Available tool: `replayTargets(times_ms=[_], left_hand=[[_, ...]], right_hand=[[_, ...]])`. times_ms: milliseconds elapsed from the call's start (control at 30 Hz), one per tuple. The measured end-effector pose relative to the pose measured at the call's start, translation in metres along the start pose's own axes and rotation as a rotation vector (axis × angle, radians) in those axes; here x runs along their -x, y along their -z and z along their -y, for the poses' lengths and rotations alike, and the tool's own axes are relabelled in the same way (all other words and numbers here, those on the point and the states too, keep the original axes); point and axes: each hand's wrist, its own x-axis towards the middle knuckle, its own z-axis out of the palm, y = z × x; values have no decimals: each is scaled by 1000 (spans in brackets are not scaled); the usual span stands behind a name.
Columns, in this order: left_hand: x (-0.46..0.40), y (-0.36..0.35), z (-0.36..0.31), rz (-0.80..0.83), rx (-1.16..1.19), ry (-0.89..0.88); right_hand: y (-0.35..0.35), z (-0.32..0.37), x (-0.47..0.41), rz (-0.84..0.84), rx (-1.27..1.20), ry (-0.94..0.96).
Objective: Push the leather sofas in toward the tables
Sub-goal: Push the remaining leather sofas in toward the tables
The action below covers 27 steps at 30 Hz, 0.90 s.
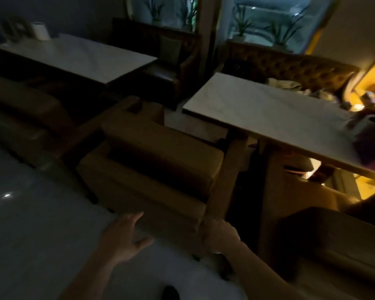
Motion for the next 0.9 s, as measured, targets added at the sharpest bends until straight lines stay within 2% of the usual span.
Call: replayTargets(times_ms=[200, 400, 733, 900], left_hand=[[-45, 41, 58, 3, -68, 97], [-100, 72, 84, 7, -76, 118], [-212, 88, 124, 79, -158, -50], [-274, 97, 156, 164, -225, -171]], right_hand=[[4, 65, -79, 57, -68, 82], [18, 82, -127, -21, -99, 35], [-1, 96, -168, 6, -100, -154], [-25, 129, -188, 7, -129, -340]])
